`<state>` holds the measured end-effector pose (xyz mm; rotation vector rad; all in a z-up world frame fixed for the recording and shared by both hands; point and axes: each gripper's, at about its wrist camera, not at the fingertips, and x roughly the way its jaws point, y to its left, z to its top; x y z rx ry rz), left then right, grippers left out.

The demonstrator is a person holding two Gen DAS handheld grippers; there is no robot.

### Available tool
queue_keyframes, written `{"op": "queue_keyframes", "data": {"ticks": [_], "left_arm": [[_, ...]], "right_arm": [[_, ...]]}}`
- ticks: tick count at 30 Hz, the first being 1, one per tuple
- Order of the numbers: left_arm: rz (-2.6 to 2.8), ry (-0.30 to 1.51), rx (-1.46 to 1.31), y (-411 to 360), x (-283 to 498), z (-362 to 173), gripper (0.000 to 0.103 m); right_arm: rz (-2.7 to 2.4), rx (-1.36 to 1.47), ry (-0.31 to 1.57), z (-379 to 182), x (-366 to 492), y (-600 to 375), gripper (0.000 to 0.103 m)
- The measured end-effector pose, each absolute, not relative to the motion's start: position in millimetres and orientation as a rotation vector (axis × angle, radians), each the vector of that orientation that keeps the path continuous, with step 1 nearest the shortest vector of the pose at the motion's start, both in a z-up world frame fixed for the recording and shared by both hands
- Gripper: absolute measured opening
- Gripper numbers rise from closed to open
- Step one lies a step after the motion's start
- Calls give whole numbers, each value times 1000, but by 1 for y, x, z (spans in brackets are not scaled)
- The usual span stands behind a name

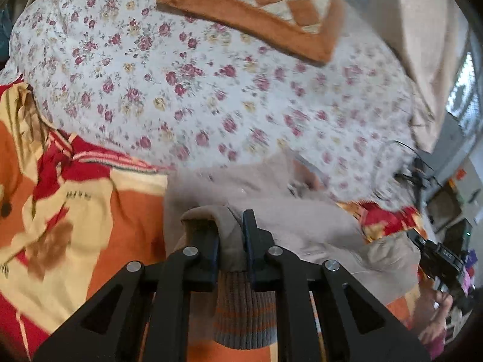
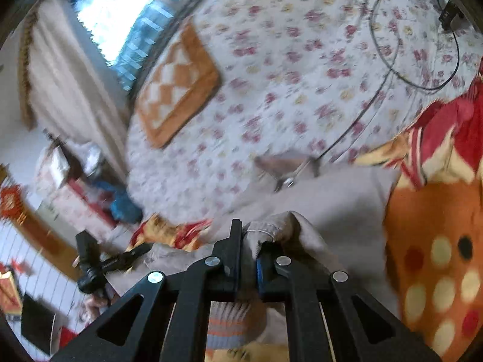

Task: Fold large clothes
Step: 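Grasp the ribbed hem with both grippers and lift it, then fold the held hem up over the jacket toward the collar with both grippers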

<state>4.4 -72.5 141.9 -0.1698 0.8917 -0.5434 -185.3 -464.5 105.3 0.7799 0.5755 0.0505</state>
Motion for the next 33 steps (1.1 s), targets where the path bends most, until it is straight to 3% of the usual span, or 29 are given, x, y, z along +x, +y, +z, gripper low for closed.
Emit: {"op": "queue_keyframes", "data": {"ticks": [5, 8, 9, 12, 13, 14, 15, 20, 25, 28, 33], "left_arm": [[-485, 925, -148, -106, 55, 114, 11], [-442, 986, -123, -117, 84, 88, 17], [-435, 1023, -141, -116, 92, 80, 19], [-433, 1069, -198, -102, 104, 75, 39], [-434, 1048, -194, -96, 102, 82, 55], [-432, 1020, -187, -89, 99, 91, 62], [-433, 1001, -182, -84, 97, 98, 62], [-528, 977, -94, -78, 69, 112, 63], [-596, 1036, 7, -96, 50, 88, 63], [-567, 1083, 69, -118, 63, 72, 63], [-472, 1102, -109, -118, 107, 70, 68]], "right_arm": [[-43, 781, 655, 72, -137, -492, 5], [-63, 781, 738, 48, -112, -504, 14], [-84, 793, 784, 39, -106, -513, 22], [-99, 803, 745, 47, -121, -525, 33], [-100, 795, 716, 53, -129, -526, 37], [-103, 786, 687, 60, -139, -526, 49], [-105, 770, 664, 67, -149, -525, 51], [55, 538, 801, 75, -159, -471, 45], [64, 316, 953, 50, -115, -426, 43], [-27, 333, 904, 50, -74, -441, 44], [-214, 419, 880, 36, -15, -483, 45]]}}
